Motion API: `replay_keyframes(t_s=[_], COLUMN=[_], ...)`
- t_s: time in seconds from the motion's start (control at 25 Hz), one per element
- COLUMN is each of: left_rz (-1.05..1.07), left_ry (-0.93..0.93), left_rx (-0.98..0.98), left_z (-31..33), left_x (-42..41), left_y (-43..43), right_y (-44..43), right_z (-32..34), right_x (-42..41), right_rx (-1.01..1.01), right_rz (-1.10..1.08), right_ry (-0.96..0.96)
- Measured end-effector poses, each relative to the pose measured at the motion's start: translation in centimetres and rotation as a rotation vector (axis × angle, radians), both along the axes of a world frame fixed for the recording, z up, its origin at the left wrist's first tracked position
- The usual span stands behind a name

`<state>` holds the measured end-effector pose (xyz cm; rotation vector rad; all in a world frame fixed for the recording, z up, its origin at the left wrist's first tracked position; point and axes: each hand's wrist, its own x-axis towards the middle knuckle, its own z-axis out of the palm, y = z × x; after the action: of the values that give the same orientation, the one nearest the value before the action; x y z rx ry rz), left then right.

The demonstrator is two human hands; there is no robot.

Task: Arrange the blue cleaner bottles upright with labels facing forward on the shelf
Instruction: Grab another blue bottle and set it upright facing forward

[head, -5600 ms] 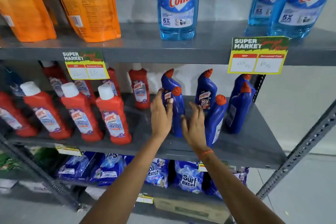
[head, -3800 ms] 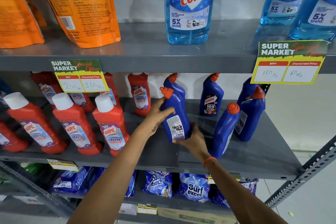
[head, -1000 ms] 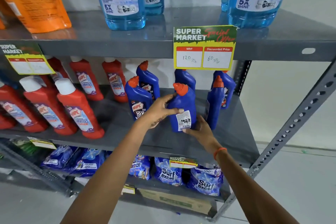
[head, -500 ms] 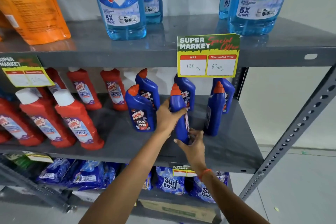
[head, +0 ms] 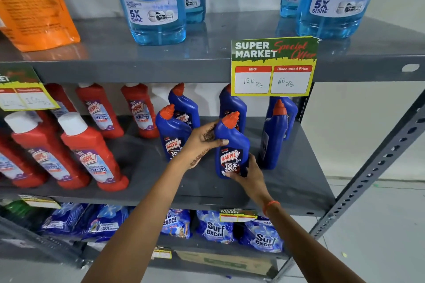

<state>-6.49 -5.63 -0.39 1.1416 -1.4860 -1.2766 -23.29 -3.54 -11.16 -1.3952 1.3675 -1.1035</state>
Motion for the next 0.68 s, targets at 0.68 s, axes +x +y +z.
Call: replay_keyframes(t_s=[0.68], left_rz=[0.298], left_ry=[-0.489], left_rx=[-0.542], left_z=[1.0], left_x=[-3.3], left_y=[3.8], right_y=[2.5], right_z=[1.0], right_x=[-4.3], right_rx=[-0.233], right_rz=[-0.529], right_ry=[-0.004])
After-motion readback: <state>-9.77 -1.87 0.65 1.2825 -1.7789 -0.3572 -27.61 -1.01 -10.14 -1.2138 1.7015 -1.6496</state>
